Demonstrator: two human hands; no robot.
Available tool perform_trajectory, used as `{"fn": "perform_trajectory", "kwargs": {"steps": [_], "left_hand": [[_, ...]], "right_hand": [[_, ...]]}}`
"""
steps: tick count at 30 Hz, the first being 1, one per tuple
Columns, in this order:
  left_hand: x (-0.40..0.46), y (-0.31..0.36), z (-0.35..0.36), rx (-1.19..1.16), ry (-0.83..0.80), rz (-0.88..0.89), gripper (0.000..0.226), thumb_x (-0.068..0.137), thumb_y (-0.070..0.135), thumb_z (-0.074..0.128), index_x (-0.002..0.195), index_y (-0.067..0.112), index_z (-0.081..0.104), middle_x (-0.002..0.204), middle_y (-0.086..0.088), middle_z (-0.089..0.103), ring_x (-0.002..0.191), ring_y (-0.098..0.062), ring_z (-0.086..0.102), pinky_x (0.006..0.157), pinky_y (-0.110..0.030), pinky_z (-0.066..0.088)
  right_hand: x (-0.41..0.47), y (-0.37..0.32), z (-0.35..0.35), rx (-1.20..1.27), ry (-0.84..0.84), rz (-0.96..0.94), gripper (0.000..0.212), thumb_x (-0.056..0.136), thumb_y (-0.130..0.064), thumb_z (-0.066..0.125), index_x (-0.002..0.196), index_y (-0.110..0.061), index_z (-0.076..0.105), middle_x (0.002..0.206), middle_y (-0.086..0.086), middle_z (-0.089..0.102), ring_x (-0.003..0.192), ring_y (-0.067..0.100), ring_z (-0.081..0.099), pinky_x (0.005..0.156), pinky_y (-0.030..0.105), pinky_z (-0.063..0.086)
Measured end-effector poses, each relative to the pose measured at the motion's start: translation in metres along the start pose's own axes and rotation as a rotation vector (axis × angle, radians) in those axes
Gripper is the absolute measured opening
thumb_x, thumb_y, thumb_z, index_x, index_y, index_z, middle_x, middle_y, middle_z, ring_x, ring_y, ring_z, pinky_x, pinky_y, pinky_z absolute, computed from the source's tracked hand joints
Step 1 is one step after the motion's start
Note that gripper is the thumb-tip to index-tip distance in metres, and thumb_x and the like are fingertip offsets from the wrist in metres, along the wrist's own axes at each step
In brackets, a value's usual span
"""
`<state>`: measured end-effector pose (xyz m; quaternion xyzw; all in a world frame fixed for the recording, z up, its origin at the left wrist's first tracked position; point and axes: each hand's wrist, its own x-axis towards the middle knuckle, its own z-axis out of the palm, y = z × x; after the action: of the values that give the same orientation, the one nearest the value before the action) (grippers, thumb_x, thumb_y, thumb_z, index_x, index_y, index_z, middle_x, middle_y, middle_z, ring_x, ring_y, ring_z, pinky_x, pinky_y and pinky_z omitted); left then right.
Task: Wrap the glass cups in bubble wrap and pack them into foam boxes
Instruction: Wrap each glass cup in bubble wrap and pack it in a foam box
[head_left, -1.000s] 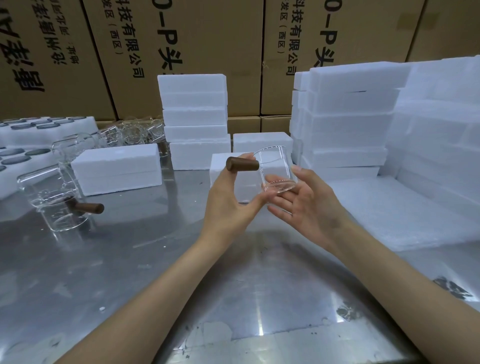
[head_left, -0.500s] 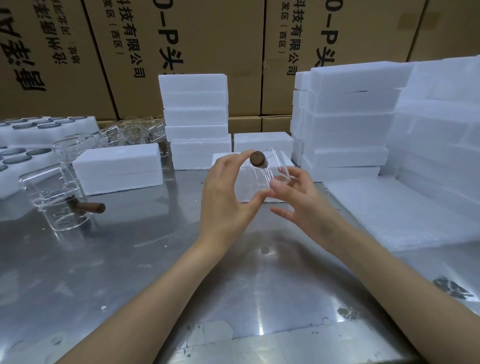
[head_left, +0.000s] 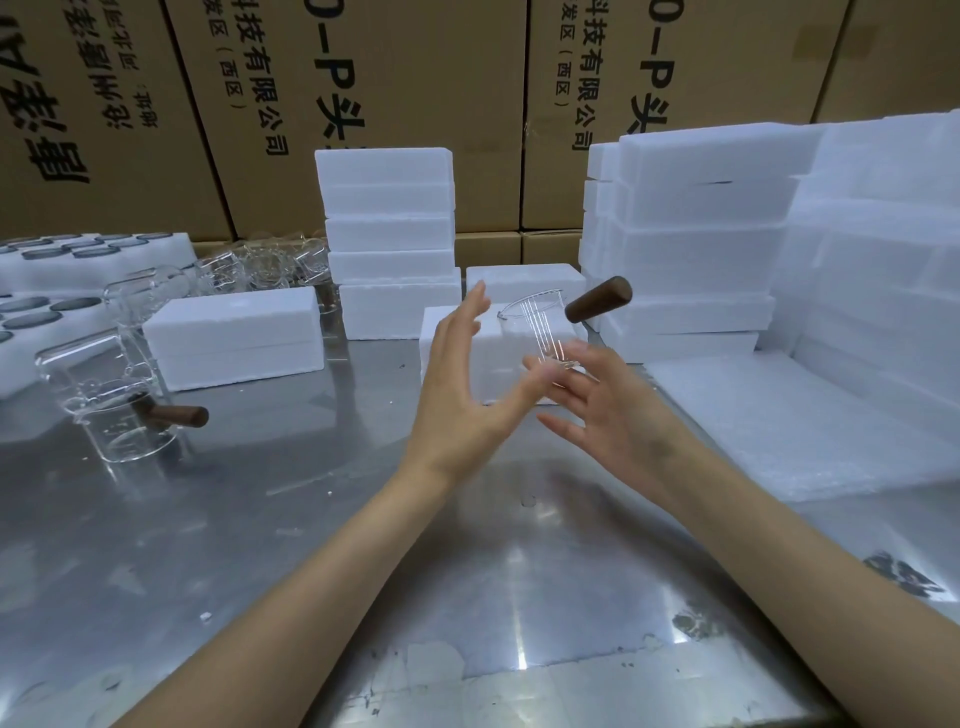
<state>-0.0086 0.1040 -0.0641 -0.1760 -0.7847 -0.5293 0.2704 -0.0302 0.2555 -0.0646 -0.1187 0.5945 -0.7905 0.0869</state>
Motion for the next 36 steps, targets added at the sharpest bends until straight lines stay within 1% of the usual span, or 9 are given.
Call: {"fn": "perform_trajectory", "kwargs": {"steps": [4, 7, 12, 17, 21, 25, 28, 31, 36], "left_hand": [[0.009, -0.01, -0.001, -0.25, -0.079, -0.265, 0.08, 0.078, 0.06, 0.058, 0.142, 0.015, 0.042, 0.141, 0.002, 0.051, 0.13, -0.009, 0.045, 0.112, -0.034, 0.034], [0.012, -0.012, -0.003, -0.358, -0.118, -0.33, 0.08, 0.072, 0.066, 0.058, 0.137, 0.02, 0.052, 0.136, 0.008, 0.056, 0.127, -0.003, 0.048, 0.114, -0.032, 0.03], [0.012, -0.016, -0.002, -0.411, -0.131, -0.316, 0.038, 0.085, 0.051, 0.059, 0.109, 0.023, 0.07, 0.113, 0.005, 0.07, 0.113, -0.006, 0.061, 0.101, -0.028, 0.037], [0.012, -0.017, -0.004, -0.462, -0.064, -0.366, 0.06, 0.075, 0.052, 0.07, 0.122, 0.016, 0.065, 0.121, 0.002, 0.067, 0.119, -0.01, 0.058, 0.11, -0.033, 0.036], [0.011, -0.014, -0.007, -0.456, 0.018, -0.375, 0.06, 0.07, 0.046, 0.075, 0.122, 0.021, 0.063, 0.112, 0.007, 0.071, 0.1, 0.005, 0.064, 0.08, -0.007, 0.044], [0.01, -0.013, -0.007, -0.388, 0.045, -0.351, 0.052, 0.072, 0.041, 0.074, 0.12, 0.026, 0.061, 0.103, 0.011, 0.071, 0.086, 0.012, 0.064, 0.061, 0.002, 0.042], [0.01, -0.015, -0.006, -0.361, 0.041, -0.342, 0.05, 0.075, 0.034, 0.076, 0.121, 0.024, 0.059, 0.108, 0.004, 0.07, 0.095, 0.003, 0.065, 0.067, -0.003, 0.045], [0.01, -0.02, -0.007, -0.274, 0.017, -0.314, 0.053, 0.073, 0.03, 0.079, 0.12, 0.023, 0.056, 0.112, 0.0, 0.067, 0.108, -0.005, 0.061, 0.082, -0.009, 0.046], [0.009, -0.03, -0.005, -0.083, -0.043, -0.26, 0.063, 0.066, 0.033, 0.085, 0.119, 0.027, 0.05, 0.112, 0.005, 0.064, 0.109, -0.002, 0.057, 0.084, -0.009, 0.044]], "right_hand": [[-0.003, -0.003, 0.002, 0.017, -0.037, 0.03, 0.057, 0.07, -0.046, 0.057, 0.123, -0.024, 0.057, 0.113, -0.005, 0.07, 0.109, 0.008, 0.063, 0.094, 0.034, 0.046], [-0.003, -0.003, 0.004, 0.005, -0.058, 0.058, 0.055, 0.077, -0.045, 0.053, 0.127, -0.022, 0.056, 0.115, -0.004, 0.07, 0.11, 0.009, 0.063, 0.095, 0.035, 0.045], [-0.004, -0.002, 0.005, -0.023, -0.094, 0.106, 0.048, 0.085, -0.045, 0.047, 0.126, -0.022, 0.057, 0.116, -0.004, 0.069, 0.111, 0.007, 0.062, 0.099, 0.035, 0.044], [-0.003, -0.002, 0.005, -0.082, -0.089, 0.108, 0.051, 0.084, -0.049, 0.049, 0.126, -0.022, 0.055, 0.117, -0.002, 0.069, 0.113, 0.008, 0.061, 0.099, 0.034, 0.042], [-0.003, -0.005, 0.003, -0.119, 0.079, -0.032, 0.065, 0.066, -0.055, 0.06, 0.123, -0.023, 0.057, 0.115, -0.006, 0.068, 0.104, 0.008, 0.064, 0.092, 0.032, 0.047], [-0.001, -0.011, -0.005, -0.122, 0.286, -0.177, 0.043, 0.066, -0.057, 0.066, 0.099, -0.03, 0.063, 0.092, -0.009, 0.066, 0.085, 0.008, 0.063, 0.074, 0.027, 0.048], [0.0, -0.009, -0.01, -0.187, 0.306, -0.206, 0.014, 0.086, -0.043, 0.062, 0.087, -0.03, 0.068, 0.083, -0.012, 0.067, 0.079, 0.006, 0.06, 0.072, 0.024, 0.045], [0.001, -0.008, -0.012, -0.279, 0.337, -0.193, 0.014, 0.092, -0.034, 0.058, 0.087, -0.027, 0.069, 0.082, -0.011, 0.069, 0.076, 0.005, 0.06, 0.071, 0.022, 0.043], [0.002, -0.007, -0.015, -0.43, 0.399, -0.12, 0.016, 0.095, -0.026, 0.053, 0.085, -0.028, 0.065, 0.081, -0.01, 0.07, 0.069, 0.006, 0.057, 0.066, 0.023, 0.039]]}}
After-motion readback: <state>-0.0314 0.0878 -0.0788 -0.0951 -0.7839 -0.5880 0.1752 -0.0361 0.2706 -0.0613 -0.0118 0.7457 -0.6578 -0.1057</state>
